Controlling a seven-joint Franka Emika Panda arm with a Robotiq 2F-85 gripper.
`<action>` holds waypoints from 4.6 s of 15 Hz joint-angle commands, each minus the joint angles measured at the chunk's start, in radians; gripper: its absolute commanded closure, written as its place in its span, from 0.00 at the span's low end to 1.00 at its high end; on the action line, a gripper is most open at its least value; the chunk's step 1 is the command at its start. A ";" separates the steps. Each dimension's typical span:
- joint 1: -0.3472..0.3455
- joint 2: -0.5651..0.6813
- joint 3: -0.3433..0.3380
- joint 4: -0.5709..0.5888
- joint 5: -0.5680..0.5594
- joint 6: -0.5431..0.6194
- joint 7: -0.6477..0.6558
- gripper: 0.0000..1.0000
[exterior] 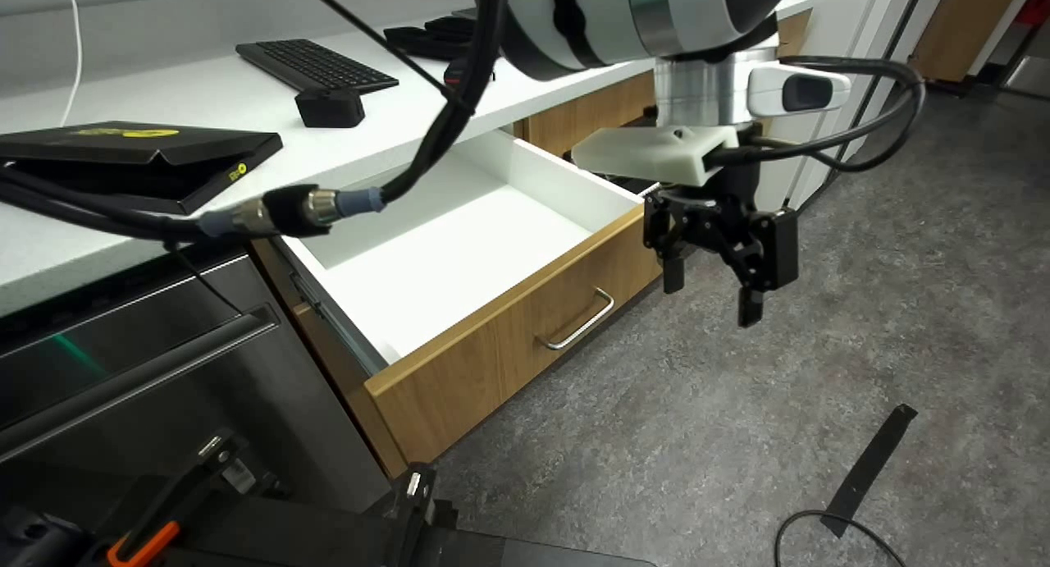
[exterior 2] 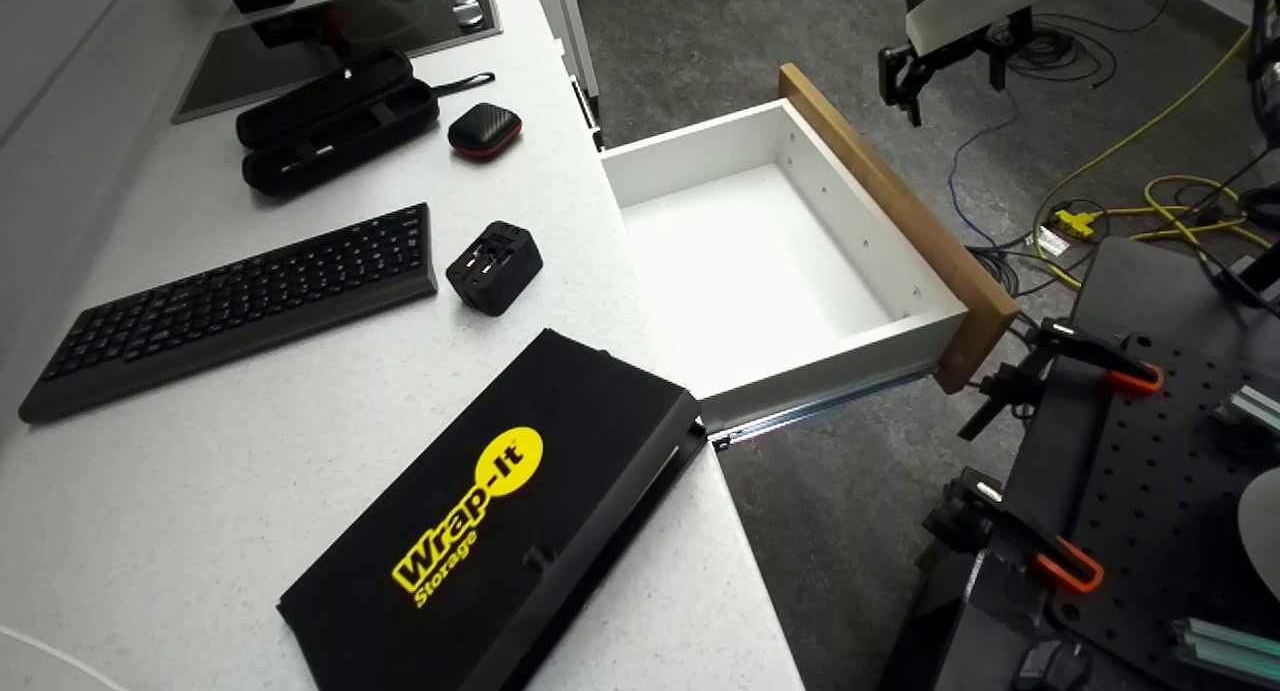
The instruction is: Close the drawer
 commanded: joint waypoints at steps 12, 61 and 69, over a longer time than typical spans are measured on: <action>-0.022 0.343 0.067 0.372 0.346 -0.175 -0.045 0.00; 0.067 0.716 0.401 1.084 0.526 -0.692 -0.298 0.00; 0.065 0.689 0.359 1.036 0.487 -0.691 -0.308 0.00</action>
